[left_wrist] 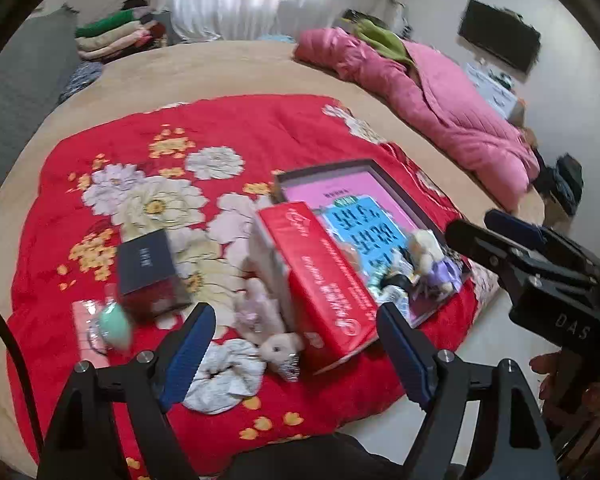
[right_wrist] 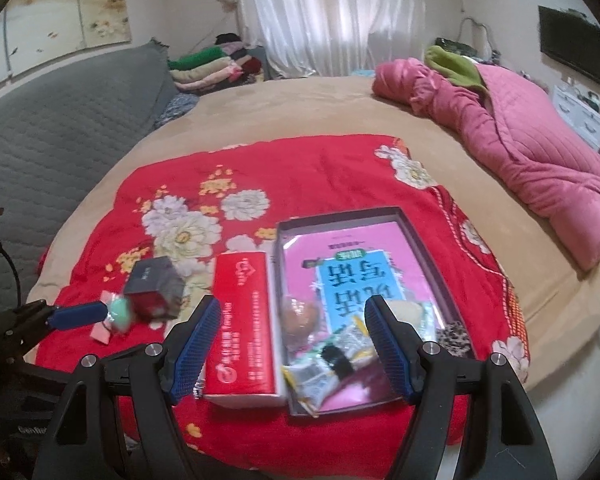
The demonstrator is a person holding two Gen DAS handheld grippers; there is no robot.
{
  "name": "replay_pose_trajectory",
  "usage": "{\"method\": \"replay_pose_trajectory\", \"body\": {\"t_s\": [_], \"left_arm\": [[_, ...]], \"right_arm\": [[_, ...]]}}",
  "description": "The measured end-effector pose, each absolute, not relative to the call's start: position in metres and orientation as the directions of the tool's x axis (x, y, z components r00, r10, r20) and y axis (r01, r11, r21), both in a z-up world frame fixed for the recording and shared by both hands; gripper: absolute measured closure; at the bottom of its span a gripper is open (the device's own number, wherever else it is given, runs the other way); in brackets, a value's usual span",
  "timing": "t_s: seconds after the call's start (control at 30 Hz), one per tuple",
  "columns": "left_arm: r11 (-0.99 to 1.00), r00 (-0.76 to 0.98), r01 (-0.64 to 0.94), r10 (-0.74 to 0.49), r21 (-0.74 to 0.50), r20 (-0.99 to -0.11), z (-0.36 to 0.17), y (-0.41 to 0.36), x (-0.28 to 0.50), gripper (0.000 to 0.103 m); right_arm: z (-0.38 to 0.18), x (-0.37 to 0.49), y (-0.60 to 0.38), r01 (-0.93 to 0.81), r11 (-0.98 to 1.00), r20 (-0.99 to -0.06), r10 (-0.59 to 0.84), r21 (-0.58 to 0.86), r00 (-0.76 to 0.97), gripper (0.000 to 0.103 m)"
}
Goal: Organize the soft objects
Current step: 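Move both open grippers back over the remaining pile, then reach the right gripper toward the white lace scrunchie while the left approaches the pink towel pack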
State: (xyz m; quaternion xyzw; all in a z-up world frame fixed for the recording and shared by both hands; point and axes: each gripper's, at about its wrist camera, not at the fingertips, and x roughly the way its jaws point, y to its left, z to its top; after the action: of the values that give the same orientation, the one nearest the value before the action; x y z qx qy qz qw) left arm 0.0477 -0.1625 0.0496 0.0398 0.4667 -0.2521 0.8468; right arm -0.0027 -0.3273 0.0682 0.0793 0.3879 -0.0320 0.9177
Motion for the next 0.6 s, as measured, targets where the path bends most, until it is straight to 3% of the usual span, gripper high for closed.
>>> {"method": "replay_pose_trajectory", "body": {"t_s": [0.6], "left_arm": [[0.954, 0.574, 0.261, -0.276, -0.147, -0.771, 0.081, -0.026, 0.065, 0.019]], "right_arm": [[0.079, 0.007, -0.266, -0.013, 0.996, -0.707, 0.069, 0.085, 0.704, 0.027]]}}
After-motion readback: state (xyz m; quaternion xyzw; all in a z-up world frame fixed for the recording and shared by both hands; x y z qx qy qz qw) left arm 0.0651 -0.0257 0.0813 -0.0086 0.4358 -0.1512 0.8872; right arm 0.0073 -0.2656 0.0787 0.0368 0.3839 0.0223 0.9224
